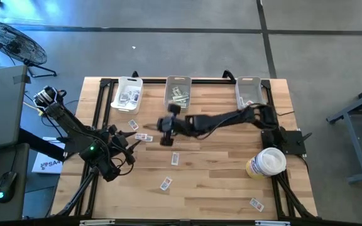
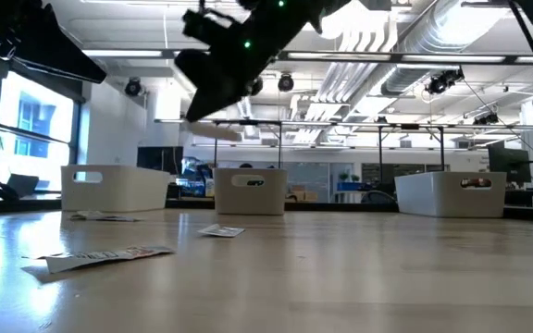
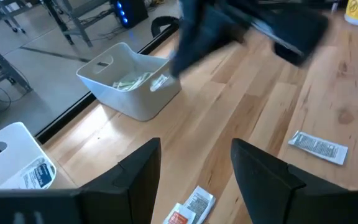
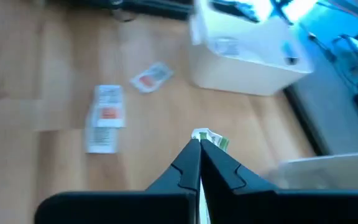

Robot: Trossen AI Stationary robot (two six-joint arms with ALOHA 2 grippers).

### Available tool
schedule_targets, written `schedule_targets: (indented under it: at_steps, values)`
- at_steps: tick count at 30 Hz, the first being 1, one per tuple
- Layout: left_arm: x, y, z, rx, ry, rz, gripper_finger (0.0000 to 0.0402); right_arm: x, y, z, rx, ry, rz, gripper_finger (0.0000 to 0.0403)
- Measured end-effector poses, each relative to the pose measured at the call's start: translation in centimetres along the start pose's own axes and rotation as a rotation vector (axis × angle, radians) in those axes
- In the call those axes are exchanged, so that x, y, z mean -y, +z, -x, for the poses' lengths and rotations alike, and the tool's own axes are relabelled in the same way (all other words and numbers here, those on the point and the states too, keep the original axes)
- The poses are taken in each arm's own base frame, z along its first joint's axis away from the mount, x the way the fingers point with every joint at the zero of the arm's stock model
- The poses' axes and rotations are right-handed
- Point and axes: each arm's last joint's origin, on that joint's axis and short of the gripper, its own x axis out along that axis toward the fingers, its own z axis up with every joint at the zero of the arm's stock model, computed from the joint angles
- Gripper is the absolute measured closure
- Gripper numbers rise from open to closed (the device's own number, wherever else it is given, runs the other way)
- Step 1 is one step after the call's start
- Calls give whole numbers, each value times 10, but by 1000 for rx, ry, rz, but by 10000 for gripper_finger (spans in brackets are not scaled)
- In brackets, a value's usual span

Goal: Pick & Place First Aid Supplies
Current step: Put the green pad into the left gray bin, then put the orange pad into the right gray bin

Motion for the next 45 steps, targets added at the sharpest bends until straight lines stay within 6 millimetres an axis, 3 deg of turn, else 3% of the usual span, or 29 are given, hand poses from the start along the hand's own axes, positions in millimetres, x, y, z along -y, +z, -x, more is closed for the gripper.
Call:
schedule_targets:
  at_steps: [7, 16, 26, 33, 38, 42, 45]
  values:
    - [0, 0, 0, 0, 1, -2, 209, 67, -1, -13, -1, 45, -138, 401]
    - [0, 0, 0, 0, 2, -5, 209, 142, -29, -39, -82, 13, -280, 401]
    - [0, 0, 0, 2, 2, -18, 209, 164, -71, -79, -179, 100, -365, 393]
    - [0, 0, 0, -1, 0, -21, 209, 171, -70, -77, -167, 83, -380, 329]
    - [0, -1, 0, -9, -3, -22, 209, 170, -52, -50, -164, 153, -391, 275]
    - [0, -1, 0, -17, -8, -28, 209, 153, -23, 4, -177, 246, -312, 267]
    - [0, -1, 0, -12, -6, -26, 209, 124, -4, 51, -200, 306, -224, 276]
